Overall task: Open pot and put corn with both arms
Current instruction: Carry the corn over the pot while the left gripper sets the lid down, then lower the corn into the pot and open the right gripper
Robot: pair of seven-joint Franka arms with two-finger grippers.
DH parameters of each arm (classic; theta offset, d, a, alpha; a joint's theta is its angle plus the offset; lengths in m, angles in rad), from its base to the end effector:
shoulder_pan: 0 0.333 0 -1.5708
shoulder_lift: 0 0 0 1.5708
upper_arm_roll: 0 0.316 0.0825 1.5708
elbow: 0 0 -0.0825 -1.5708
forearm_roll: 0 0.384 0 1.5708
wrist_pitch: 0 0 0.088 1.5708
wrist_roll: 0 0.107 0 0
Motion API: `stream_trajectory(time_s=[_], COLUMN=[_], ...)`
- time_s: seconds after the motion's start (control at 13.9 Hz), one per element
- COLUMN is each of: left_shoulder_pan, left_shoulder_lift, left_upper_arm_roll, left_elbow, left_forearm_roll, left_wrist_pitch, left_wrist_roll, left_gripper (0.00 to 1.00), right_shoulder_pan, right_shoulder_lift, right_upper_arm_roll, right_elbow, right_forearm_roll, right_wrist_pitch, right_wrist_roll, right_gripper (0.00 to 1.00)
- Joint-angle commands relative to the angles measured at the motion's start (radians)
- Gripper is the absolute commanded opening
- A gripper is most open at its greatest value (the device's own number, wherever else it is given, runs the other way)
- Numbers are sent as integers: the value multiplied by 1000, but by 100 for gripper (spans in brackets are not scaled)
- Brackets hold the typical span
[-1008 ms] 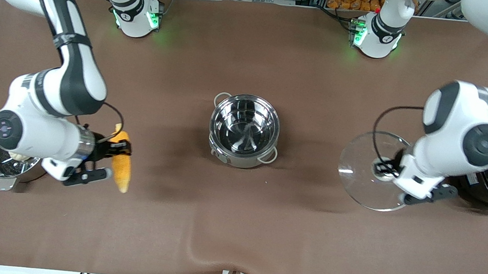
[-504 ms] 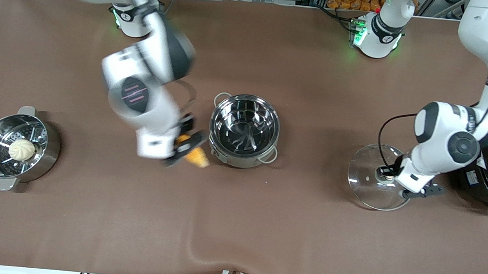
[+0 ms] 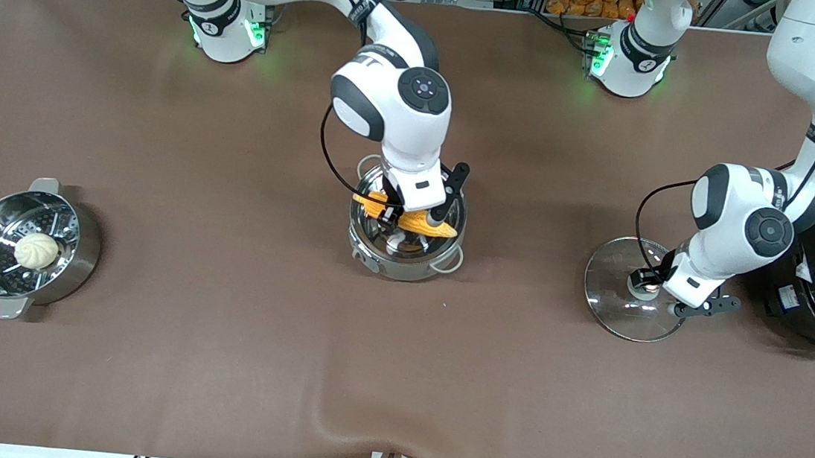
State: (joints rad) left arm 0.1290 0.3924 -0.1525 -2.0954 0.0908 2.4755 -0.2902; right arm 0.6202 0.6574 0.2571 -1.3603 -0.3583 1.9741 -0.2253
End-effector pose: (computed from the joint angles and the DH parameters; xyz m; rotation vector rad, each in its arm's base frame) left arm 0.5831 -0.0131 0.2333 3.1236 0.3234 -0.0100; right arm 0.5096 0.5166 0.3421 2.4554 1.6752 0.0532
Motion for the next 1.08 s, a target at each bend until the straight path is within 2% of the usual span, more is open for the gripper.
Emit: stream_trajectory(time_s=[0.0, 0.14, 0.29, 0.58, 0.79, 0.86, 0.94, 1.01], left_shoulder_pan=[14, 12, 9, 8, 6, 6, 9, 12], left_shoulder_lift=[-84, -151, -205, -234, -244, -266, -288, -299], left_upper_arm_roll=[-12, -15, -24, -39, -59, -58, -56, -56], left_elbow=[7, 94, 242, 532, 632, 636, 637, 637], left_forearm_roll=[24, 26, 23, 10, 9, 3, -18, -26], left_wrist_pitch=[-18, -164, -376, -756, -878, -891, -894, -906], left_wrist_roll=[9, 11, 63, 138, 138, 138, 137, 137], left_gripper=[100, 100, 100, 100, 100, 100, 100, 100], right_shoulder_pan=[1, 9, 16, 18, 23, 24, 24, 24], right_shoulder_lift=[-5, -7, -7, 4, 8, 10, 10, 8], right_upper_arm_roll=[-9, -9, -9, -9, -9, -9, -9, -7], right_elbow=[-34, -56, -83, -83, -79, -79, -79, -76], right_forearm_roll=[-30, -31, -33, -28, -19, -19, -16, -14], right_wrist_pitch=[-20, -47, -44, 6, 22, 25, 34, 31], right_wrist_roll=[1, 15, 56, 107, 142, 146, 147, 149], right_gripper=[0, 0, 0, 0, 0, 28, 99, 100])
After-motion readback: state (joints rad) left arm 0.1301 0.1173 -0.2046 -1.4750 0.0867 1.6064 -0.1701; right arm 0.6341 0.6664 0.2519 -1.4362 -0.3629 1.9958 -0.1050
